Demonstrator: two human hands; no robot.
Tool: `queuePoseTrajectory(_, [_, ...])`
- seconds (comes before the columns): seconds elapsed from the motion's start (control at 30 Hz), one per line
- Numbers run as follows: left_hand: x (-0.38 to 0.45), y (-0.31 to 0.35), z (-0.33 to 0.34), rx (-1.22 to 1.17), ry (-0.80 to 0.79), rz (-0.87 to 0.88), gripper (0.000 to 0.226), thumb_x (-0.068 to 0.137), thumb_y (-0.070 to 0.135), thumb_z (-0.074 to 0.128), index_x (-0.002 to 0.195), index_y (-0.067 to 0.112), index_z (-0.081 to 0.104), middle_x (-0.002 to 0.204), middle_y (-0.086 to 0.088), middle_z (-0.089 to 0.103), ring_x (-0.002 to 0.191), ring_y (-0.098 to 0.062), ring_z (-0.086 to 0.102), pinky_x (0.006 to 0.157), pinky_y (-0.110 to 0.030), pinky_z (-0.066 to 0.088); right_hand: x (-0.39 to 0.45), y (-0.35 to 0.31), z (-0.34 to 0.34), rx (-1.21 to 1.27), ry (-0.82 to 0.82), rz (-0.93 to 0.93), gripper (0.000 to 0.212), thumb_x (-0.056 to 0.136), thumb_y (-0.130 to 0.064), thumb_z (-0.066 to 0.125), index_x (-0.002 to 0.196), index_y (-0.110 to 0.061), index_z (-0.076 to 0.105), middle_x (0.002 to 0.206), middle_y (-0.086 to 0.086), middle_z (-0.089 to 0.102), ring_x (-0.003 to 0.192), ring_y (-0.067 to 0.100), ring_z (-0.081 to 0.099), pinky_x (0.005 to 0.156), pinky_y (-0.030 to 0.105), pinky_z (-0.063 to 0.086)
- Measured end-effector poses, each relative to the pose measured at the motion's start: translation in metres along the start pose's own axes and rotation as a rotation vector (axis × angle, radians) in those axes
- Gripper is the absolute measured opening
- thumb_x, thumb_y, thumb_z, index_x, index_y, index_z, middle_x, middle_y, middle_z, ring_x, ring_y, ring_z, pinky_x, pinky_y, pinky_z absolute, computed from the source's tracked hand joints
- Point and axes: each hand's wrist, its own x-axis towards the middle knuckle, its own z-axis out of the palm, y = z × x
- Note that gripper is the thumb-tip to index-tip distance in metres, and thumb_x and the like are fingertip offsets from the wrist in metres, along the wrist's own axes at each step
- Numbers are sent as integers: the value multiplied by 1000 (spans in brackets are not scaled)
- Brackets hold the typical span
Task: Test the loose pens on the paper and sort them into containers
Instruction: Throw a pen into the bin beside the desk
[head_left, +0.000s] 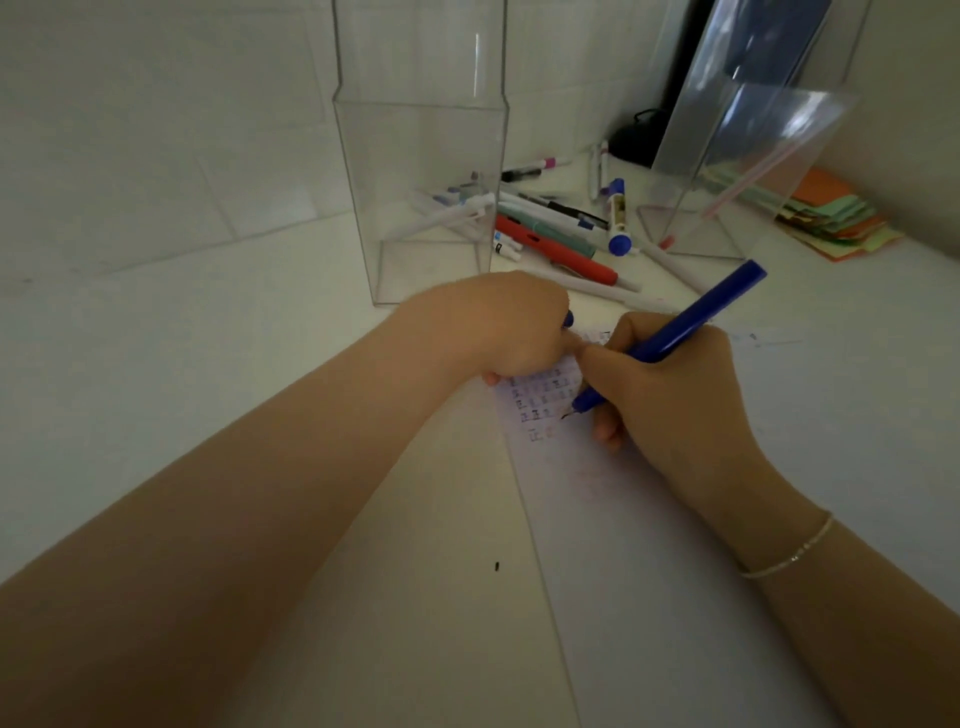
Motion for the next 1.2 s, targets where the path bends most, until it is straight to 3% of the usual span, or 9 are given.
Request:
queuePoseTrajectory(0.1, [0,-3,14,118,260,61,21,95,38,38,97,20,49,85,2,47,71,-16,44,63,-28,36,0,-1,-5,114,-21,-29,18,81,-14,68,70,-4,58,47,2,60,35,12,53,41,22,47])
queuePoseTrajectory(0.27, [-1,-16,27,113,488,192,17,92,39,41,87,24,34,62,11,31,64,-16,41,60,-30,33,1,-1,-14,341,-191,14,22,66,-29,68,72,-8,63,57,6,63,51,18,60,53,25,50])
queuePoseTrajectory(0.4, [0,-23,31,95,542,184,19,92,42,39,88,25,32,63,11,32,63,-16,41,60,-30,34,2,1,-13,294,-211,6,20,73,-24,66,66,-6,60,54,6,59,48,17,53,48,23,45])
queuePoseTrajectory(0.53, [3,-25,34,102,573,181,24,93,48,40,90,26,31,70,10,41,63,-17,42,60,-30,32,1,2,-10,212,-170,-1,17,83,-9,63,69,-2,57,54,7,61,45,17,56,50,28,50])
queuePoseTrajectory(0.73, [6,-25,38,117,599,169,28,93,49,41,100,23,45,71,9,42,64,-18,43,60,-30,33,-2,3,-4,-27,-20,-35,27,82,-10,64,56,-5,57,36,0,52,30,6,45,37,14,41])
queuePoseTrajectory(1.2, [8,-26,41,92,627,184,26,92,49,43,97,23,44,67,10,38,63,-18,43,60,-30,31,-4,1,-2,-78,-9,-26,25,83,-6,62,59,-2,57,37,-1,52,29,5,46,38,14,43])
